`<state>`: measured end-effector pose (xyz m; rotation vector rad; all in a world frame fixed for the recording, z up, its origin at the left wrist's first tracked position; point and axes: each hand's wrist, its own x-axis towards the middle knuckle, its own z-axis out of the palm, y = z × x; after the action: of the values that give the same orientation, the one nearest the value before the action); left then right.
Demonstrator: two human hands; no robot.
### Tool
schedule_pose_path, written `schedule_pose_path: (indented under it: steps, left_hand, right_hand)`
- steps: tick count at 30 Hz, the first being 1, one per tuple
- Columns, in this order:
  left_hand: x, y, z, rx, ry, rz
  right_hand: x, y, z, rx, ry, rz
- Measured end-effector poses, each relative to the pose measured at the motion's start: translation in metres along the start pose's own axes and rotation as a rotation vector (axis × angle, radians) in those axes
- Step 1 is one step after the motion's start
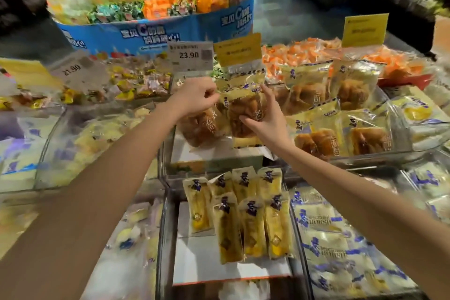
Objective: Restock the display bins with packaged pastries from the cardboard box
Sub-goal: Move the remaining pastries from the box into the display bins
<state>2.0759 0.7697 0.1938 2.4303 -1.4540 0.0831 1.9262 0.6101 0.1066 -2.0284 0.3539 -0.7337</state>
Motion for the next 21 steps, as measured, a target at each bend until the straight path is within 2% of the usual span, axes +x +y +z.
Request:
schedule_pose_path:
  steps: [4, 8, 10, 12, 14, 16, 18, 21]
  left_hand:
    - [0.009, -0.009, 0.029, 0.051, 0.216, -0.012]
    - [-0.017, -0.022, 0.060, 0.285, 0.175, -0.016]
    - [-0.039, -0.030, 0.077, 0.322, 0.251, -0.086]
    - [-0.060, -0.031, 0.092, 0.306, 0.313, -0.232]
    - [-0.073, -0.026, 0.105, 0.267, 0.275, -0.360]
    - [-0.076, -0.020, 0.115, 0.245, 0.213, -0.399]
    - [-0.073, -0.017, 0.119, 0.216, 0.163, -0.375]
    - [-0.064, -0.022, 0.117, 0.233, 0.092, -0.297]
  right_hand:
    - [0.011, 0.011, 0.015, 0.071, 0.013, 0.011]
    - [0.009, 0.025, 0.022, 0.001, 0.038, 0.027]
    - [0.007, 0.029, 0.027, -0.120, 0.082, -0.021]
    - [0.005, 0.033, 0.033, -0.208, 0.119, -0.091]
    - [0.005, 0.035, 0.033, -0.312, 0.115, -0.175]
    - [0.007, 0.037, 0.029, -0.537, 0.089, -0.349]
    - [0.009, 0.041, 0.022, -0.723, -0.001, -0.475]
    - [0.008, 0.042, 0.012, -0.877, -0.162, -0.509]
